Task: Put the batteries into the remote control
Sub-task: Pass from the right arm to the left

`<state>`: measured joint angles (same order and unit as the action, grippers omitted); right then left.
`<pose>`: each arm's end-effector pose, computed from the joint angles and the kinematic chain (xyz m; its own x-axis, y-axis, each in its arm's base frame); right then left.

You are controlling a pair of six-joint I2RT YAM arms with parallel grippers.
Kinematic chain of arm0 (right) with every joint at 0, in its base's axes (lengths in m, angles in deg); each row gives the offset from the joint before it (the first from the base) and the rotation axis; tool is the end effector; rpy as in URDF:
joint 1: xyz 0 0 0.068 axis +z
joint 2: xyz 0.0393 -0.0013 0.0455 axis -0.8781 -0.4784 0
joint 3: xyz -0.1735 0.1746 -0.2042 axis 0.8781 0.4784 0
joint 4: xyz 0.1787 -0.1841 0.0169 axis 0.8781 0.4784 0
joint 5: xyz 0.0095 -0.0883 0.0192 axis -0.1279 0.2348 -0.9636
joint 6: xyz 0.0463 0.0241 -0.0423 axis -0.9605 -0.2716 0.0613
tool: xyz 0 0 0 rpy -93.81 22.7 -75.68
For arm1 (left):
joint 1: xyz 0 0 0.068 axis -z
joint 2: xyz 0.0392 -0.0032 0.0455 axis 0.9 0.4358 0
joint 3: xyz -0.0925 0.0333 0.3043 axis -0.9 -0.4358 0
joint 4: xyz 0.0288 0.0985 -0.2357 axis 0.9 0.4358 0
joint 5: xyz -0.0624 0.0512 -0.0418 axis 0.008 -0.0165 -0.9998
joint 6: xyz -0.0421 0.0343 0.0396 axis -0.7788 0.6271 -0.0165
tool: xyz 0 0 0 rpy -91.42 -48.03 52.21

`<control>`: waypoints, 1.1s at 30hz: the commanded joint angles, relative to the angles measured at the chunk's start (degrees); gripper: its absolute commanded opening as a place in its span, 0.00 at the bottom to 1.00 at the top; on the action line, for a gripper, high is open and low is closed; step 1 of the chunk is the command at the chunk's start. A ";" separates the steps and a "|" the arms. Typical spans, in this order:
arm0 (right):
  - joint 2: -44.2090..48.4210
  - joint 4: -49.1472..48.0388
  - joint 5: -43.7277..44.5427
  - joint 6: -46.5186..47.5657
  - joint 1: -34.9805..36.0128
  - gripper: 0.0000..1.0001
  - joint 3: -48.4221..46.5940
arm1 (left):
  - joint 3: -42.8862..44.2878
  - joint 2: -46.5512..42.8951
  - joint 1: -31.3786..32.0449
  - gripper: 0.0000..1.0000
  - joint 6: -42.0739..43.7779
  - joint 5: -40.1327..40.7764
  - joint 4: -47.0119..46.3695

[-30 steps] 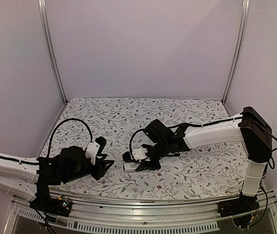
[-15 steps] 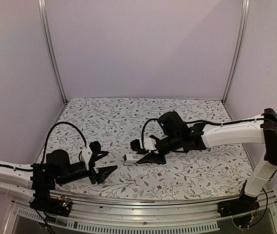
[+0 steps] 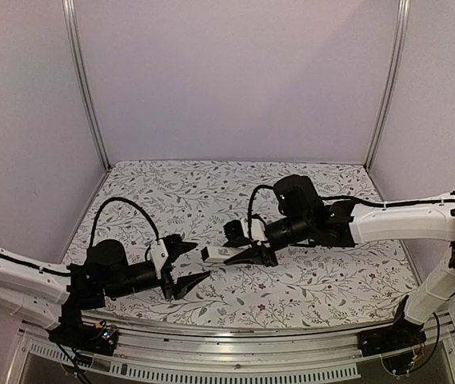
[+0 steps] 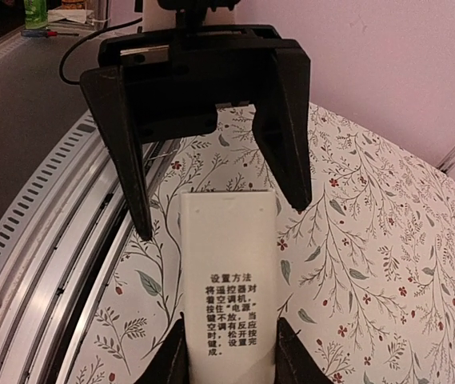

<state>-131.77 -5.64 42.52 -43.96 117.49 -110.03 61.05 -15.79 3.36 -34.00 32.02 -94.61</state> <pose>0.1768 0.3169 0.2879 0.3631 -0.3805 -0.8505 -0.9288 -0.2199 -0.2981 0.0854 -0.1897 0.2428 0.0647 0.1832 -0.9809 0.8725 0.4668 0.1447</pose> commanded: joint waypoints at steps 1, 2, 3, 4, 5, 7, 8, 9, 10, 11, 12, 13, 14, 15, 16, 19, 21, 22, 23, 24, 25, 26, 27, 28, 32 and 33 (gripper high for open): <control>2.57 -2.29 -3.06 0.15 -0.17 0.28 0.73 | 2.53 2.53 0.85 0.72 -0.17 -3.88 -6.22; 2.73 -2.44 -3.50 0.17 -0.18 0.28 0.73 | 2.83 2.87 0.92 0.72 -0.32 -4.15 -6.76; 2.85 -2.62 -3.80 0.17 -0.18 0.28 0.75 | 3.18 3.28 0.89 0.71 -0.28 -4.23 -6.96; 2.93 -2.65 -3.98 0.17 -0.18 0.28 0.73 | 3.65 3.56 0.86 0.70 -0.22 -4.04 -6.87; 2.95 -2.67 -3.99 0.13 -0.18 0.28 0.73 | 4.02 3.76 0.87 0.69 -0.39 -3.84 -6.79; 3.03 -2.69 -3.85 0.17 -0.18 0.28 0.80 | 4.52 3.83 0.96 0.66 -0.90 -3.76 -6.65; 3.04 -2.62 -3.76 0.17 -0.18 0.28 0.82 | 4.66 3.75 0.87 0.63 -1.20 -3.93 -6.65; 3.11 -2.65 -3.70 0.17 -0.18 0.28 0.90 | 4.73 3.68 0.88 0.60 -1.45 -4.21 -6.59; 3.16 -2.67 -3.69 0.17 -0.13 0.28 0.91 | 4.81 3.66 0.87 0.56 -1.78 -4.43 -6.45; 3.14 -2.67 -3.79 0.17 -0.17 0.28 0.93 | 4.88 3.65 0.90 0.53 -2.21 -4.45 -6.10; 3.13 -2.81 -3.69 0.05 -0.17 0.28 0.91 | 5.01 3.65 0.91 0.50 -2.58 -4.40 -5.72; 3.13 -2.89 -3.48 -0.04 -0.18 0.28 0.91 | 5.10 3.67 0.94 0.47 -2.81 -4.43 -5.31; 3.18 -2.98 -3.27 -0.09 -0.18 0.27 0.91 | 5.16 3.66 0.98 0.45 -3.04 -4.54 -4.99; 3.08 -2.94 -3.04 -0.09 -0.18 0.27 0.91 | 5.25 3.65 0.95 0.43 -3.17 -4.70 -4.72; 3.05 -2.95 -2.88 -0.17 -0.18 0.27 0.95 | 5.30 3.65 0.97 0.41 -3.31 -4.81 -4.57; 2.96 -3.05 -2.71 -0.34 -0.17 0.27 0.85 | 5.53 3.82 0.94 0.38 -3.44 -5.07 -3.93; 3.03 -3.02 -2.38 -0.44 -0.18 0.27 0.82 | 5.57 4.04 0.95 0.35 -3.26 -5.12 -3.88; 3.09 -3.00 -2.21 -0.44 -0.18 0.27 0.86 | 5.64 4.13 0.96 0.33 -3.01 -5.04 -3.90; 3.17 -2.99 -2.17 -0.44 -0.18 0.27 0.82 | 5.72 4.28 0.99 0.32 -2.89 -4.96 -3.94; 3.21 -2.96 -2.21 -0.38 -0.18 0.27 0.78 | 5.86 4.47 0.99 0.30 -2.64 -4.94 -4.05; 3.22 -2.94 -2.25 -0.36 -0.18 0.27 0.74 | 6.02 4.71 0.98 0.26 -2.37 -4.99 -4.16; 3.22 -2.95 -2.23 -0.36 -0.18 0.27 0.67 | 6.11 4.89 0.99 0.23 -2.34 -5.11 -4.25; 3.14 -2.94 -2.25 -0.36 -0.18 0.27 0.60 | 6.32 5.10 0.95 0.19 -2.32 -5.19 -4.25; 3.13 -2.98 -2.17 -0.36 -0.18 0.27 0.58 | 6.35 5.26 0.97 0.16 -2.28 -5.33 -4.27; 3.15 -2.93 -1.79 -0.31 -0.15 0.27 0.51 | 6.14 5.20 0.97 0.07 -2.23 -5.55 -4.01; 3.14 -2.98 -1.59 -0.35 -0.17 0.29 0.48 | 6.05 5.04 0.94 0.05 -2.19 -5.44 -3.92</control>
<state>-130.35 -6.29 39.92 -43.83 117.47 -109.48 65.79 -11.16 3.67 -36.19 27.08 -99.17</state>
